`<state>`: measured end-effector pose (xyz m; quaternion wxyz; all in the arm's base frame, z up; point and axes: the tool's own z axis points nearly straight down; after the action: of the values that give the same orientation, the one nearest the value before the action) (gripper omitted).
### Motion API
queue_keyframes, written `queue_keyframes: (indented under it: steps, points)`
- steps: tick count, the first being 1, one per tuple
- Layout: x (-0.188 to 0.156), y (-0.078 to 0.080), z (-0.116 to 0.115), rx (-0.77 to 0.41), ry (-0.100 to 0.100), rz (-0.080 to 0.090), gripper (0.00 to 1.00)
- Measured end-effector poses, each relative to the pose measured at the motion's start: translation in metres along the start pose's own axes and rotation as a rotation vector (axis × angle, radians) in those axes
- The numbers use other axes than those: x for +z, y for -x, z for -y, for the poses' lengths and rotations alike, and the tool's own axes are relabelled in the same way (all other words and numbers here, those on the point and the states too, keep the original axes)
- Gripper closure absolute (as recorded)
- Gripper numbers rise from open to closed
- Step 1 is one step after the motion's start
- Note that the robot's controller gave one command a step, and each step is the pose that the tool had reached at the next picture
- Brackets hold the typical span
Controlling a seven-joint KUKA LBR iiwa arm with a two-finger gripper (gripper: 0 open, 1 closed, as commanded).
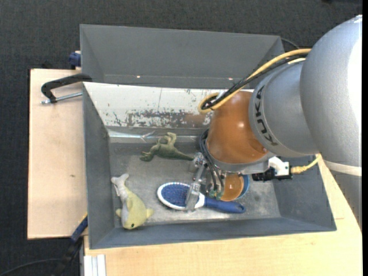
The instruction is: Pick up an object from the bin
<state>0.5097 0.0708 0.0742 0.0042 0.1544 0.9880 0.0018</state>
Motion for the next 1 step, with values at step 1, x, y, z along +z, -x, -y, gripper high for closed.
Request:
queue_keyframes:
  steps: [1]
  points:
    - [-0.0002, -0.0009, -0.0005, -0.001, 0.0, -0.003, 1.0]
